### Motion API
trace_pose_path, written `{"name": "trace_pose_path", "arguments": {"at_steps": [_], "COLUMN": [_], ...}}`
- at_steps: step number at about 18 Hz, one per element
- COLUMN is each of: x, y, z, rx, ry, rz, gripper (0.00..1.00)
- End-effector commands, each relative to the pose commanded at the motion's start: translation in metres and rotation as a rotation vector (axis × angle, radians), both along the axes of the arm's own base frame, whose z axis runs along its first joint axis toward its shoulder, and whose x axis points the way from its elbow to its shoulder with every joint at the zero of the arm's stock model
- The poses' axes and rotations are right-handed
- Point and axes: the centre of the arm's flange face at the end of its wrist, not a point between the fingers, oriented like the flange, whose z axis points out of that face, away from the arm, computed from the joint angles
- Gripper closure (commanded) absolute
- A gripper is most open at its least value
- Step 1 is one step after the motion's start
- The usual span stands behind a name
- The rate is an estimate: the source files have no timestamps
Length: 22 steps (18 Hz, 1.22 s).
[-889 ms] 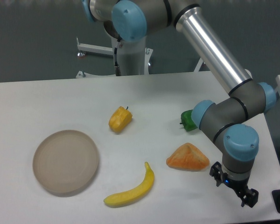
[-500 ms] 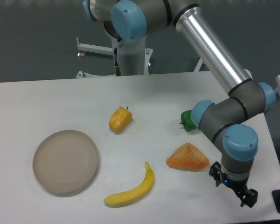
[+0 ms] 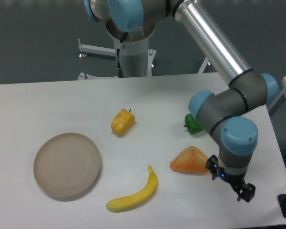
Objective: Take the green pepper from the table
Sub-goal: 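Move the gripper over the small green pepper and lower it, then lower the open gripper around the green pepper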
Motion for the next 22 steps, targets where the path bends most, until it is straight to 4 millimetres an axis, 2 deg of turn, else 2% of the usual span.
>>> {"name": "trace_pose_path", "arguments": {"at_steps": [7, 10, 12, 14, 20, 22], "x": [0.042, 0.052, 0.057, 0.066, 0.066, 0.06], "y": [-0.052, -0.077, -0.099, -0.11, -0.134, -0.139], "z": [0.009, 0.001, -0.006, -0.014, -0.021, -0.023], "rx": [-0.062, -0.108, -0.127, -0.144, -0.164, -0.169], "ry": [-0.051, -0.078, -0.104, -0.123, -0.147, -0.152], "rz": [-0.047, -0.161, -0.161, -0.167, -0.186, -0.23], "gripper": [0.0, 0.0, 0.0, 0.0, 0.0, 0.0]}}
